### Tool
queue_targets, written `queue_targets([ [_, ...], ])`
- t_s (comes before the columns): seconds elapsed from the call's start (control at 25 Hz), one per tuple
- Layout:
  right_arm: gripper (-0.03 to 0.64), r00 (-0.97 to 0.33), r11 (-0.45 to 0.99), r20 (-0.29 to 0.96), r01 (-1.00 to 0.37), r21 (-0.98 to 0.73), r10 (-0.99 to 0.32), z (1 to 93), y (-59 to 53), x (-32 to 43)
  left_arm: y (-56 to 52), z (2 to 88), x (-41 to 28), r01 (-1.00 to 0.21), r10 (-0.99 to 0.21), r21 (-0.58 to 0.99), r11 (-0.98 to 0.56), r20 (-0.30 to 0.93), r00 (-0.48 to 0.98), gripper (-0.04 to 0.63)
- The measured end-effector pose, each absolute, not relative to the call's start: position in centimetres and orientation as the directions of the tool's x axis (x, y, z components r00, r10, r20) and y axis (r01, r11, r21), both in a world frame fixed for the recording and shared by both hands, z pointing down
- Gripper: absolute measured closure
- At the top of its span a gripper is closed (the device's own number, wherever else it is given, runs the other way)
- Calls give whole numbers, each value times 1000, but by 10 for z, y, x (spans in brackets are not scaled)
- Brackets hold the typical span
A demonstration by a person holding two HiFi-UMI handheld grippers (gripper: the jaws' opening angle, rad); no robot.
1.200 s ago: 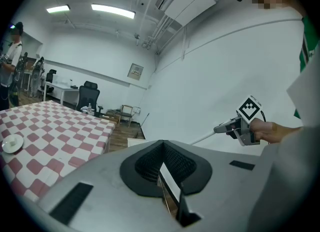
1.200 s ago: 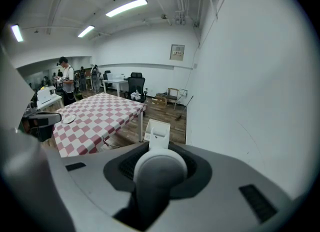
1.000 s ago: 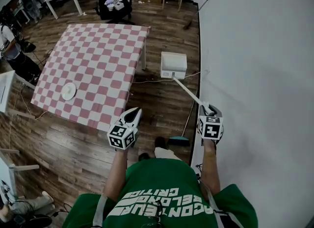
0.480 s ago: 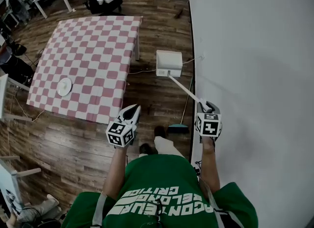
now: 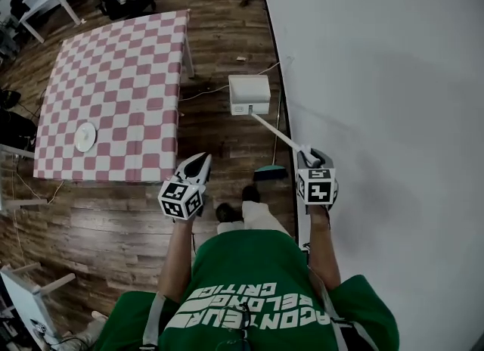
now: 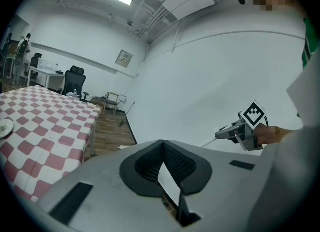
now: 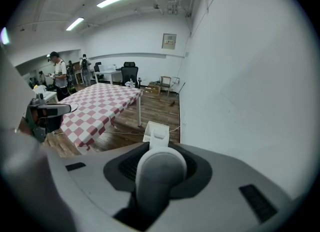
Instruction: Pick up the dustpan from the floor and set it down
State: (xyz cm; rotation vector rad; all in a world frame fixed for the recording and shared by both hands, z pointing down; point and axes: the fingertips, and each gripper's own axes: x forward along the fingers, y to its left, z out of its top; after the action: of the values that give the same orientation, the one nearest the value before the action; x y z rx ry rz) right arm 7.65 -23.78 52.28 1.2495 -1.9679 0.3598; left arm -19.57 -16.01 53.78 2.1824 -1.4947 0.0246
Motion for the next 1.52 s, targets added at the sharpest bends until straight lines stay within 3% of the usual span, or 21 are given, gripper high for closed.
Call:
queue_targets([
  [0.52,505,-200,483,774,-862,152,-600,566,-168,149,-161,536,-100,-838,-794,342,-426,303,528,592],
  [1.0,505,-153,460,858,-882,105,-491,626,-62,248,-88,551,15,-791,-725,366,-490,333,603,592],
  [1.52,505,-110,446,897,-889,104,-429,672,8,301,-20,555,55,-781,-712,360,-510,333,618,592],
])
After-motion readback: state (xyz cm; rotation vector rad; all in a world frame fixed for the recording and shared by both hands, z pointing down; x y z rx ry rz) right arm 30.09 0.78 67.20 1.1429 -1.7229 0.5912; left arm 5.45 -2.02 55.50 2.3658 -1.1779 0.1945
